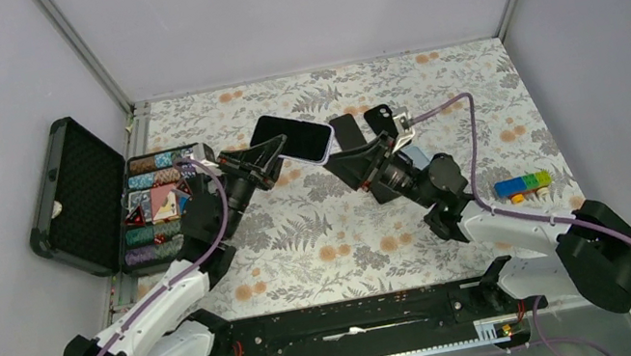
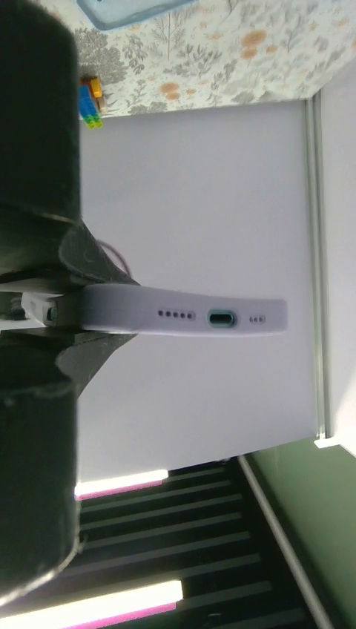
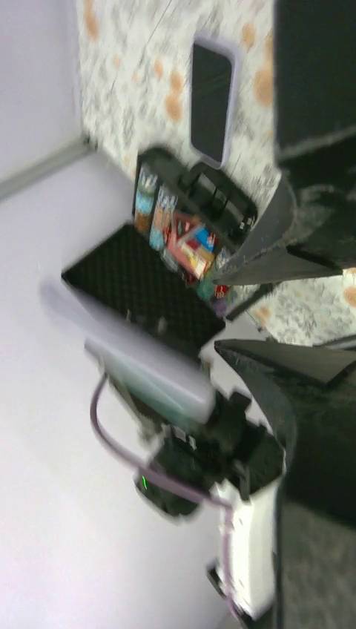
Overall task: Take the phone out of the phone case
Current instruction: Remove the phone case from the phone.
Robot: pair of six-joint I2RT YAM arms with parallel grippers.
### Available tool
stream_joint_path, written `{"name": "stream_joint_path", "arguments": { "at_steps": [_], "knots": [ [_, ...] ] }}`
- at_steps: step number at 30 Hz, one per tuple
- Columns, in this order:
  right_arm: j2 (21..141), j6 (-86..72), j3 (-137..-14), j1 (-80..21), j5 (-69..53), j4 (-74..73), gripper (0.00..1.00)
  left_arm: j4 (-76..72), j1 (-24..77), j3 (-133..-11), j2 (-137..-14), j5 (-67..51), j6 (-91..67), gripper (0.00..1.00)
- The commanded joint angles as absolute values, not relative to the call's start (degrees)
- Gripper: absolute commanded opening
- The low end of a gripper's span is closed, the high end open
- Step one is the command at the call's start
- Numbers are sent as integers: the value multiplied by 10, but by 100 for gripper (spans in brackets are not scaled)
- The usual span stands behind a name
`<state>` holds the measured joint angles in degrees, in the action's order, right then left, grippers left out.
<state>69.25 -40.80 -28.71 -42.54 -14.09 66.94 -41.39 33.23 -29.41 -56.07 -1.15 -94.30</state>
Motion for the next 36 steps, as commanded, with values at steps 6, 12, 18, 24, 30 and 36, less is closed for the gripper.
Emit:
{"name": "stream_joint_path", "arguments": {
  "at_steps": [6, 12, 18, 24, 30, 36],
  "knots": [
    [691, -423, -263, -387, -97, 631, 55, -537, 339, -333, -503, -67, -923, 0],
    [606, -390, -247, -386, -88, 535, 68, -499, 327, -331, -486, -67, -852, 0],
    [507, -408, -292, -377, -116, 394, 93, -480, 311, -355, -499, -134, -788, 0],
    [492, -479, -357, -368, -139, 329, 100, -496, 302, -371, -527, -202, -798, 0],
    [538, -569, -395, -366, -165, 396, 100, -546, 300, -379, -551, -228, -844, 0],
    [571, -625, -414, -365, -165, 429, 71, -577, 299, -382, -561, -234, -866, 0]
  ]
}}
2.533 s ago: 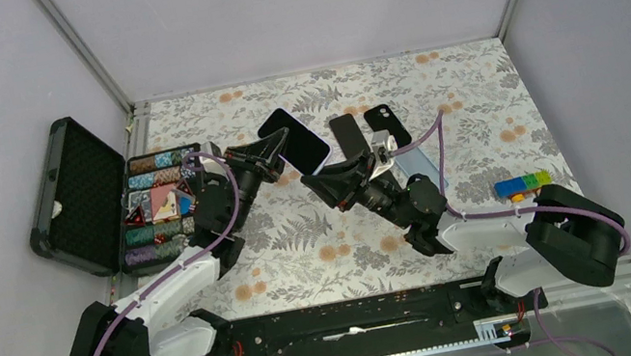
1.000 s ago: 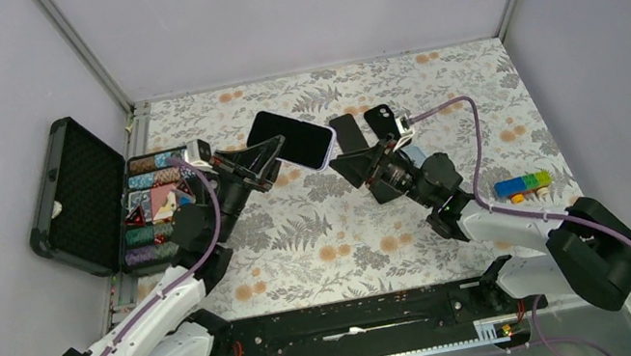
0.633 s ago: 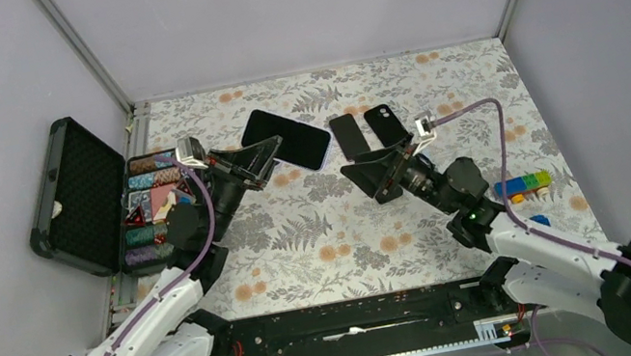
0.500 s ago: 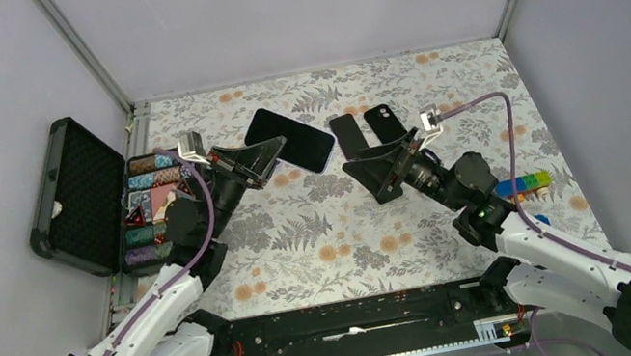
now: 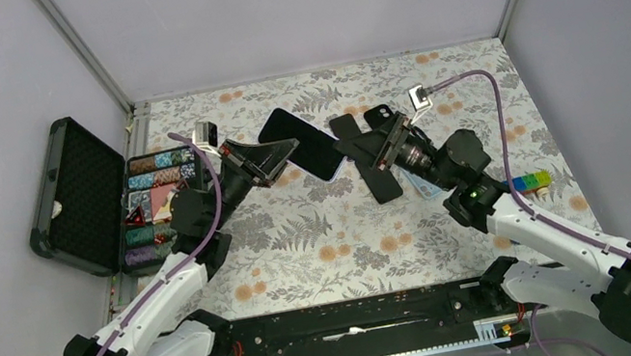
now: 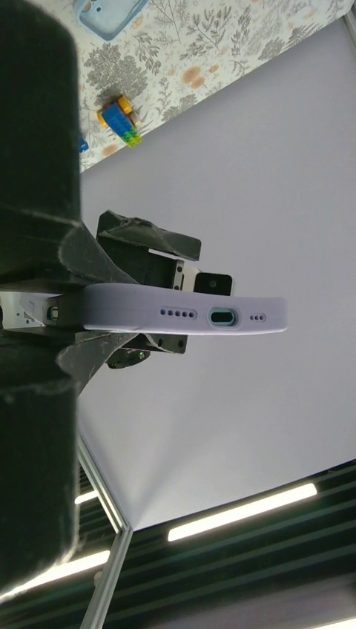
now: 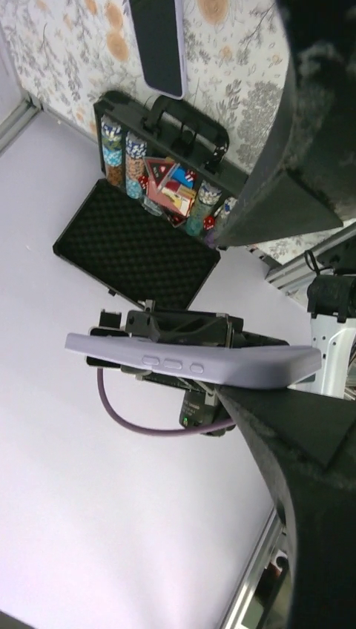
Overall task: Take the phone out of the phone case
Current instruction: Remove the phone case from the phone.
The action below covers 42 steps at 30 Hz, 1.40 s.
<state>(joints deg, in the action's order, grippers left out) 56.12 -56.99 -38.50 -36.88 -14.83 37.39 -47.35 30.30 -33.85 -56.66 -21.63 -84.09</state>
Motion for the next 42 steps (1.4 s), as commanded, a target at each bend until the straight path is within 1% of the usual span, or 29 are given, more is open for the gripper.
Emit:
{"name": "stream_joint_path", "arguments": {
  "at_steps": [1, 3, 7, 8, 9, 11, 12, 14, 18, 22, 26, 28, 33, 42],
  "knots": [
    [572, -636, -412, -366, -163, 438, 68, -577, 299, -383, -560, -232, -866, 0],
    [572, -657, -401, -366, -157, 457, 64, -577, 299, -382, -559, -230, -866, 0],
    [574, -712, -379, -366, -142, 502, 64, -581, 299, -381, -557, -227, -869, 0],
    [576, -725, -377, -365, -140, 508, 62, -583, 299, -383, -557, -227, -870, 0],
    [579, -738, -377, -365, -139, 511, 57, -584, 299, -383, -558, -226, -872, 0],
    [587, -753, -380, -366, -147, 514, 45, -590, 299, -386, -559, -226, -878, 0],
    [592, -755, -384, -365, -157, 508, 42, -593, 299, -387, -560, -224, -882, 0],
    [600, -755, -392, -366, -166, 493, 40, -598, 299, -391, -561, -223, -888, 0],
    [608, -763, -381, -365, -163, 512, 38, -612, 299, -390, -565, -216, -906, 0],
    [619, -762, -383, -365, -168, 520, 26, -657, 299, -386, -579, -211, -949, 0],
    [636, -757, -376, -365, -162, 521, 19, -771, 300, -375, -601, -187, -1039, 0],
    [652, -763, -372, -365, -164, 539, 15, -790, 300, -381, -602, -182, -1057, 0],
    [697, -787, -364, -366, -168, 579, 11, -790, 303, -388, -582, -169, -1057, 0],
    [758, -803, -357, -366, -159, 618, 8, -820, 303, -389, -579, -170, -1080, 0]
  ]
}}
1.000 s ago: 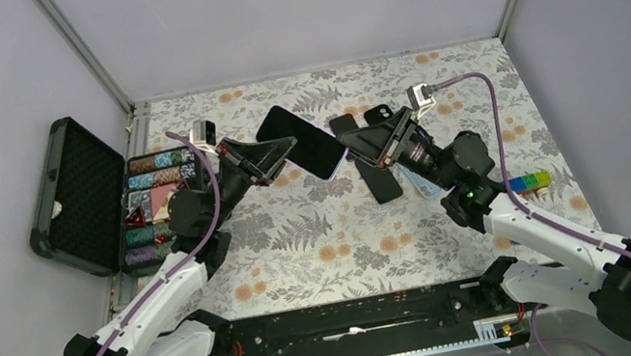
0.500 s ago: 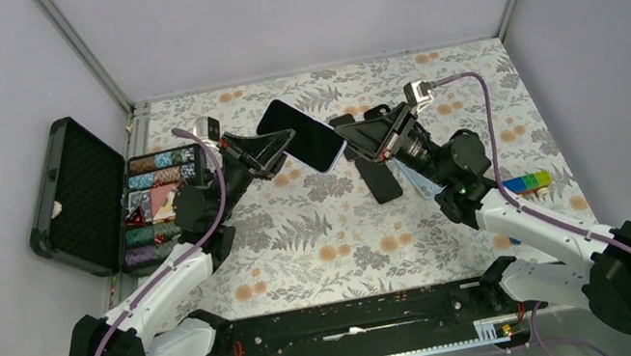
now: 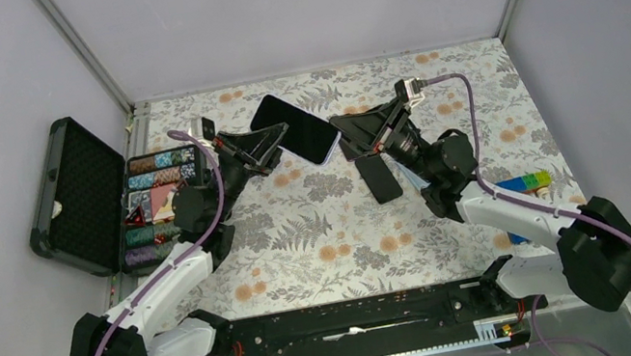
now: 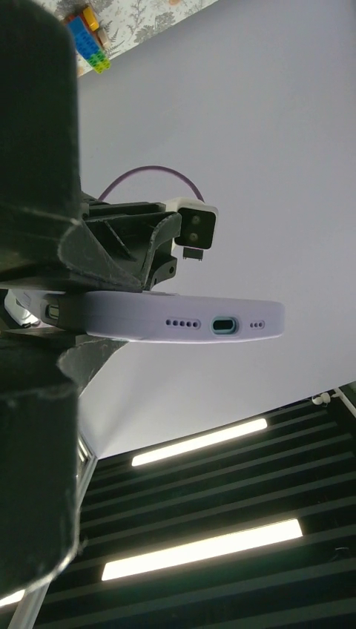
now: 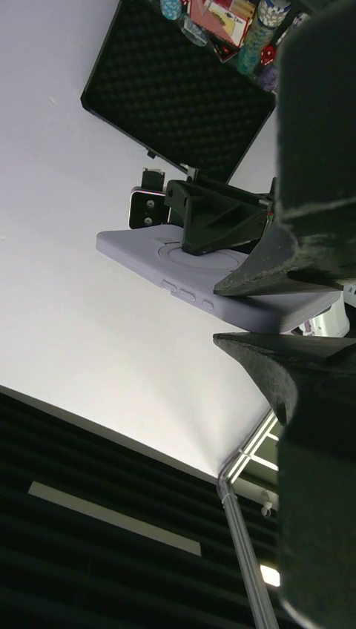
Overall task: Take the phone out of the phone case
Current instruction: Remove the phone case from the phone.
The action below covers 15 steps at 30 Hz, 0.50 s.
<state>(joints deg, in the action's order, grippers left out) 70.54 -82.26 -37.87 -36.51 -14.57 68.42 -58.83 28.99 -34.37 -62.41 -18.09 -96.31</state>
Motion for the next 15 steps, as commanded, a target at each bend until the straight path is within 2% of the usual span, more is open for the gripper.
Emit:
{"name": "stream_joint_path", "arguments": {
  "at_steps": [1, 6, 15],
  "knots": [
    [764, -804, -355, -366, -158, 623, 8, -821, 303, -390, -578, -170, -1082, 0],
    [794, -794, -351, -360, -155, 638, 6, -822, 303, -391, -563, -172, -1082, 0],
    [806, -680, -348, -347, -158, 611, 4, -823, 303, -398, -552, -187, -1093, 0]
  ]
}}
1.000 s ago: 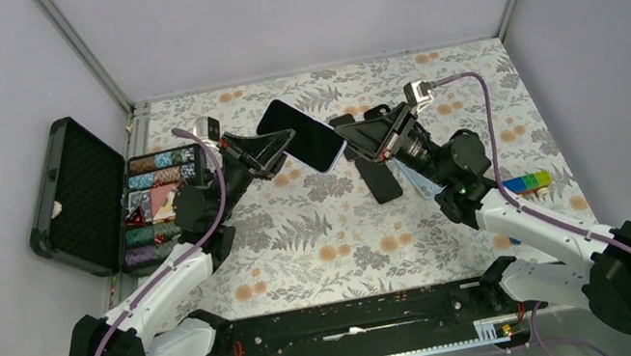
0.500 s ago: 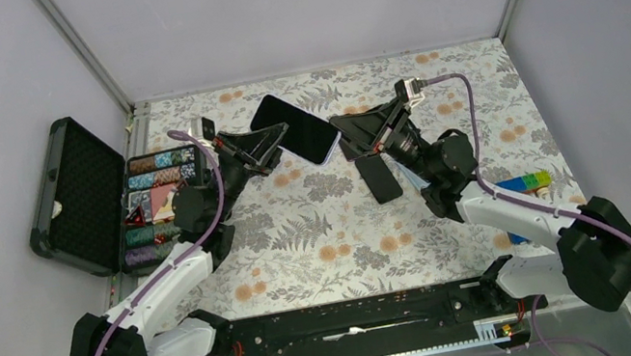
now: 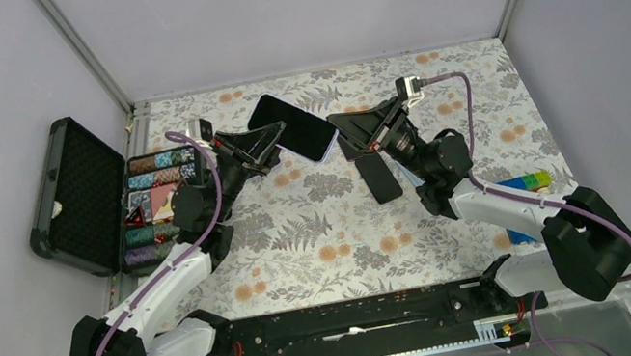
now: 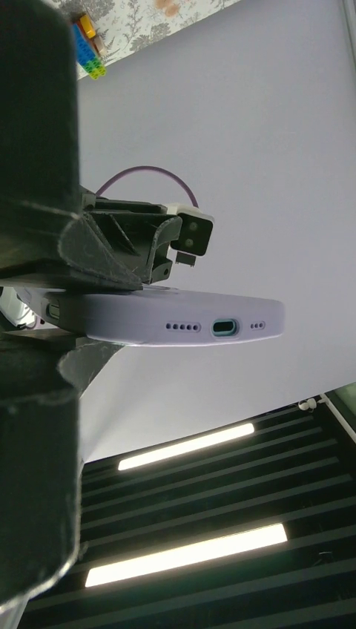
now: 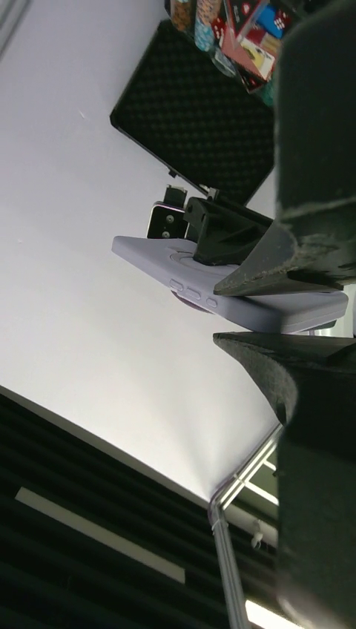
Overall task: Take the phone out of the phone case
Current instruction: Remove the phone case from the phone.
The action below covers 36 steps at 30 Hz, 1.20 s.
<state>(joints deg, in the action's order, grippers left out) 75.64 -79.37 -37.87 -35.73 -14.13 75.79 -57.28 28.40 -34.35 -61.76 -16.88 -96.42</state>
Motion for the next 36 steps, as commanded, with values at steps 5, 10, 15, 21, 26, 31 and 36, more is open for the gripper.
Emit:
{"name": "stream_joint_path", "arguments": {
  "at_steps": [5, 10, 15, 21, 26, 31, 36],
  "knots": [
    [834, -676, -345, -325, -200, 673, 0, -825, 303, -394, -544, -187, -1093, 0],
    [849, -693, -356, -318, -260, 732, 0, -826, 303, -391, -547, -191, -1091, 0],
    [833, -702, -362, -316, -284, 748, 0, -825, 303, -388, -561, -189, -1091, 0],
    [797, -654, -386, -313, -330, 681, 0, -826, 303, -388, -572, -192, -1097, 0],
    [740, -501, -390, -312, -278, 487, 0, -826, 303, -393, -563, -199, -1098, 0],
    [742, -557, -389, -301, -286, 508, 7, -822, 303, -392, -563, -199, -1095, 0],
    [746, -688, -370, -301, -278, 609, 39, -822, 303, -386, -572, -194, -1093, 0]
  ]
}}
